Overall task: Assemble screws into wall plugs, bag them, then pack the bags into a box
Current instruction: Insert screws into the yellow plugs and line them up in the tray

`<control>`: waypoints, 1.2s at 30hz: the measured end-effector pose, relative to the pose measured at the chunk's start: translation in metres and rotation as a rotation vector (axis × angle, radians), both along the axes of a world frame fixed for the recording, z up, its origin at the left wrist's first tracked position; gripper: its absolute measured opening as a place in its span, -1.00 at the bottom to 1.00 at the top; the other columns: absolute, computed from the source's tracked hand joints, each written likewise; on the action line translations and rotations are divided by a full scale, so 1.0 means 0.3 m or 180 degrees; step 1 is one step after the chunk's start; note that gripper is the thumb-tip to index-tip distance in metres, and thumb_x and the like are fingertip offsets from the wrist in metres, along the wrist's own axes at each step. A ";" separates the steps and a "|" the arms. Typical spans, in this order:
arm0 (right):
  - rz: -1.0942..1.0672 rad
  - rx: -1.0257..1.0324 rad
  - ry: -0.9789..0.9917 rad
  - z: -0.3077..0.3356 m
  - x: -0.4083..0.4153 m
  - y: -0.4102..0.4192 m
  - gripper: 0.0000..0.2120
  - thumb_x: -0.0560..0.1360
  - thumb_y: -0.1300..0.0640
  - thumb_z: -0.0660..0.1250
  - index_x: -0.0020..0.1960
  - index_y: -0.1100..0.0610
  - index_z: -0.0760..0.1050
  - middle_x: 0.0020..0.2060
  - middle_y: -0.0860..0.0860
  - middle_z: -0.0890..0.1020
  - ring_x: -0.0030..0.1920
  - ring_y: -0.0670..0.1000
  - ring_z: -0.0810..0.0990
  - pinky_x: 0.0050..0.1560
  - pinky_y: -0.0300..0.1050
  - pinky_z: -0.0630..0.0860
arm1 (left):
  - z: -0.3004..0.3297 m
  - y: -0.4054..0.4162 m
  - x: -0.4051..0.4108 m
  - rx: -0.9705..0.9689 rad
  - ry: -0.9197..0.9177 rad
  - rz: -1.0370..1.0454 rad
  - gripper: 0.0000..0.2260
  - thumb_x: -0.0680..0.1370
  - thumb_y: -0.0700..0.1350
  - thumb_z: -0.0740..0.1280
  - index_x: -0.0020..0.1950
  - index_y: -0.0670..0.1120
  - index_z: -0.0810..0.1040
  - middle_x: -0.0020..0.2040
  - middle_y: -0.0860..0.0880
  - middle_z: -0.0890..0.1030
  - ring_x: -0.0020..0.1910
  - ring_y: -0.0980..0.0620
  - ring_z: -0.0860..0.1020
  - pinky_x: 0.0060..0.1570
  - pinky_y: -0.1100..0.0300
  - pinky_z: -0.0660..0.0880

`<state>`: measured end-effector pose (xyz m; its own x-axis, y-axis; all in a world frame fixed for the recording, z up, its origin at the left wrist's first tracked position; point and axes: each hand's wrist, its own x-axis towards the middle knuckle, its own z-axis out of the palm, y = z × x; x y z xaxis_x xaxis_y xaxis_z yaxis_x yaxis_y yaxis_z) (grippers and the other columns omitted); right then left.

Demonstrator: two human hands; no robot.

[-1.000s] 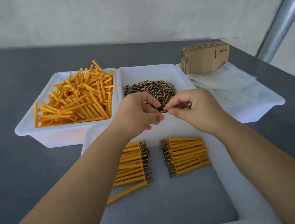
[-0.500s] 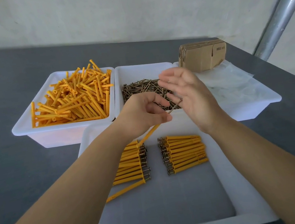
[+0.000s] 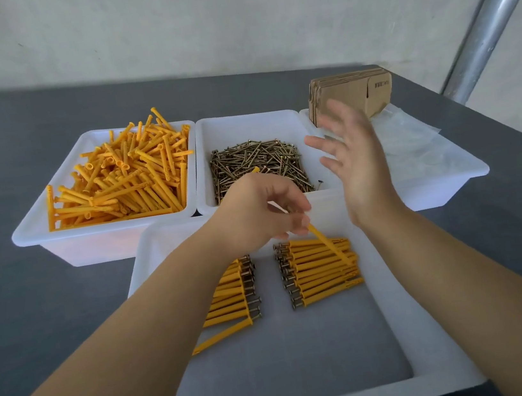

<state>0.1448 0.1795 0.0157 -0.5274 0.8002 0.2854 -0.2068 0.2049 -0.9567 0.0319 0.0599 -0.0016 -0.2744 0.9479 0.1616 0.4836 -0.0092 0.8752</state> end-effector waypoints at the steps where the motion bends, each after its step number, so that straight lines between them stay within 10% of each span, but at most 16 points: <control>1: -0.0196 -0.0067 0.0001 -0.008 0.008 0.017 -0.61 0.46 -0.19 0.07 0.24 -0.18 0.41 0.26 -0.10 0.55 0.12 -0.12 0.64 0.32 0.04 0.43 | -0.001 0.006 0.011 0.0002 0.0316 0.0059 -0.87 0.41 -0.27 0.54 -0.18 -0.07 0.65 -0.25 0.03 0.66 -0.28 0.11 0.67 -0.26 0.27 0.58; 6: -0.0475 -0.0086 0.0011 -0.032 0.018 0.051 -0.67 0.48 -0.19 0.10 0.18 -0.17 0.45 0.17 -0.08 0.60 0.02 -0.08 0.68 0.14 -0.01 0.50 | -0.035 0.035 0.092 0.0010 0.1701 0.0446 -0.86 0.45 -0.23 0.42 -0.24 -0.03 0.56 -0.16 0.05 0.59 -0.15 0.03 0.57 -0.06 0.07 0.54; 14: -0.0429 0.0030 -0.0148 -0.041 0.011 0.043 -0.67 0.46 -0.13 0.17 0.17 -0.09 0.50 0.17 -0.09 0.61 0.02 -0.08 0.67 -0.02 -0.12 0.49 | -0.100 0.075 0.149 -0.0726 0.3751 0.0009 -0.79 0.49 -0.33 0.29 -0.16 -0.04 0.35 -0.24 0.03 0.29 -0.03 -0.04 0.25 -0.28 0.11 0.30; 20: -0.0652 0.0510 -0.0465 -0.067 -0.004 0.057 -0.80 0.55 0.12 0.23 0.02 -0.04 0.61 -0.05 -0.19 0.65 -0.04 -0.09 0.66 -0.01 -0.07 0.55 | -0.083 0.082 0.109 -0.0324 0.3138 0.0313 -0.83 0.60 -0.07 0.26 0.02 -0.11 0.60 0.06 -0.03 0.48 0.06 -0.05 0.47 -0.12 0.04 0.52; 25: -0.0281 0.0947 -0.1400 -0.070 -0.079 0.100 -0.71 0.55 0.25 0.21 -0.04 -0.08 0.62 -0.09 -0.22 0.61 -0.17 -0.28 0.55 -0.24 -0.36 0.42 | -0.011 0.044 -0.066 0.0608 0.2512 0.1822 -0.82 0.60 -0.14 0.27 -0.07 -0.18 0.63 -0.10 -0.10 0.56 -0.19 -0.07 0.48 -0.33 0.08 0.40; 32: 0.0984 0.1686 -0.3676 -0.037 -0.217 0.118 -0.75 0.60 0.19 0.26 0.21 0.05 0.63 0.25 0.00 0.60 0.27 0.03 0.51 0.19 -0.18 0.40 | -0.056 0.064 -0.167 -0.1274 0.2625 0.1607 -0.66 0.68 -0.03 0.08 -0.11 -0.12 0.56 -0.05 -0.08 0.55 -0.04 -0.08 0.49 0.09 -0.06 0.47; 36: 0.1398 0.1652 -0.4087 -0.015 -0.251 0.105 -0.67 0.61 0.13 0.27 0.36 -0.02 0.52 0.34 -0.04 0.51 0.32 0.02 0.45 0.25 -0.14 0.37 | -0.069 0.079 -0.182 -0.2014 0.2716 0.1259 -0.44 0.66 0.23 -0.14 -0.24 0.00 0.50 0.12 -0.06 0.57 0.41 -0.07 0.31 0.38 -0.45 -0.17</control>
